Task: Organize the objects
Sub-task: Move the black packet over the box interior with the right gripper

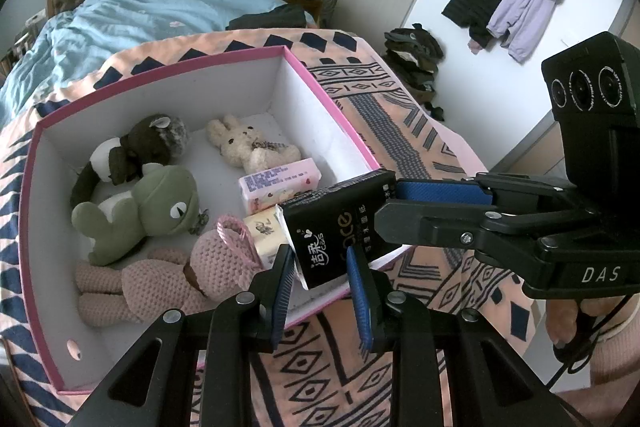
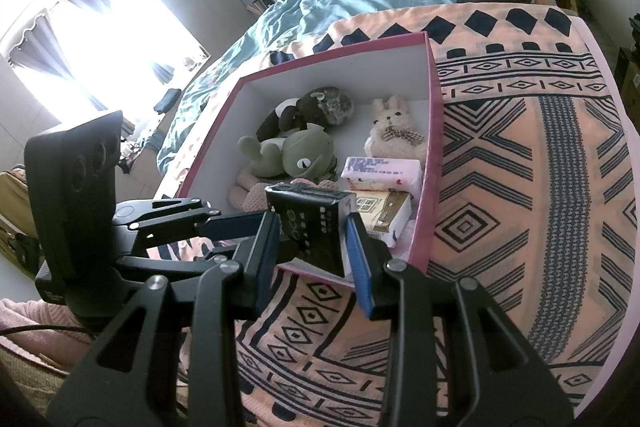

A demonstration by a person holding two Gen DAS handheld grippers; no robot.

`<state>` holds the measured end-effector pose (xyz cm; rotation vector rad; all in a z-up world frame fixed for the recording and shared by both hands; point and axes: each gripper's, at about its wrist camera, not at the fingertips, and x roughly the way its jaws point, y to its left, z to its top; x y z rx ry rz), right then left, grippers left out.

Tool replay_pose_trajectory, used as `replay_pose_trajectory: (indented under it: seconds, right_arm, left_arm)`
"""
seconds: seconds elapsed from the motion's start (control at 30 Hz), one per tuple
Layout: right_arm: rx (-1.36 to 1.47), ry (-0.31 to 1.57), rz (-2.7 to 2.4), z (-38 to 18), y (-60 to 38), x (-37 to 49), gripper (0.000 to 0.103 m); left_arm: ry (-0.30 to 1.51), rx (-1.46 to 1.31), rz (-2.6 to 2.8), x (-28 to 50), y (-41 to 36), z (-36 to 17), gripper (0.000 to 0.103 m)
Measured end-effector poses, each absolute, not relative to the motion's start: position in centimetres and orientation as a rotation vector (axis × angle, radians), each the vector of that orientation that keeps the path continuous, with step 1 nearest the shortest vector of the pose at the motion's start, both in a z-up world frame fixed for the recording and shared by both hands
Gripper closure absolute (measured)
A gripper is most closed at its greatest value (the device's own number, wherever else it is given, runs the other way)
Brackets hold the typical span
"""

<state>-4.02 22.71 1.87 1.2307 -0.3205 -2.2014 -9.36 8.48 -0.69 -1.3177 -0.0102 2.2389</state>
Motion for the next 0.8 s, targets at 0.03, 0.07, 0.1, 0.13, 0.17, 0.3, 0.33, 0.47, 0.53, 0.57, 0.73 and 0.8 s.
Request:
replay_pose_trajectory:
  seconds: [0.03,0.07,0.1,0.13,0.17,0.3,0.33,0.47,0.53,0.57,0.73,0.8]
  right_arm:
    - [1.231,-0.322,-2.201,1.86,22.65,-4.13,0.066]
    - [1.232,-0.32,-2.2,1.86,22.71,-4.05,0.066]
    - [1.231,-0.32,-2.201,1.85,22.72,-4.04,0.066]
    - [1.232,-0.322,-2.2,1.85,22.72,-4.06,0.066]
    - [1.233,-0.325,-2.2,1.78,22.72,-4.2,0.066]
    - [1.233,-0.326,-2.199,1.74,22.71,-4.3,0.066]
    - [1.233,-0.326,-2.2,1.74,22.7,-4.31,0.066]
    - [1.233,-0.327,-2.2,1.74,22.72,-4.33,0.066]
    - [1.232,-0.328,-2.199,1.73,22.72,-4.35,0.066]
    - [1.233,-0.327,-2.199,1.74,22.73,-4.35,0.066]
    - [1.233,-0.329,-2.199,1.67,22.72,-4.49,0.066]
    - [1.234,-0.332,-2.198,1.59,22.69,-4.65,0.066]
  left_arm:
    - [-0.01,-1.318,2.238,-9.33,8.52,-0.66,0.076]
    - [-0.011,-1.318,2.238,-9.43,8.44,-0.73,0.076]
    - [-0.01,-1.318,2.239,-9.38,8.49,-0.67,0.076]
    - [-0.009,-1.317,2.239,-9.35,8.51,-0.64,0.076]
    - [-0.01,-1.318,2.238,-9.36,8.52,-0.64,0.076]
    - [-0.007,-1.318,2.24,-9.54,8.48,-0.77,0.076]
    - [-0.006,-1.317,2.24,-9.54,8.51,-0.76,0.076]
    - [-0.005,-1.317,2.241,-9.54,8.57,-0.72,0.076]
    - [-0.006,-1.318,2.241,-9.56,8.57,-0.72,0.076]
    - [-0.006,-1.318,2.241,-9.57,8.57,-0.72,0.076]
    - [-0.004,-1.319,2.24,-9.63,8.57,-0.74,0.076]
    - [-0.005,-1.319,2.241,-9.64,8.55,-0.74,0.076]
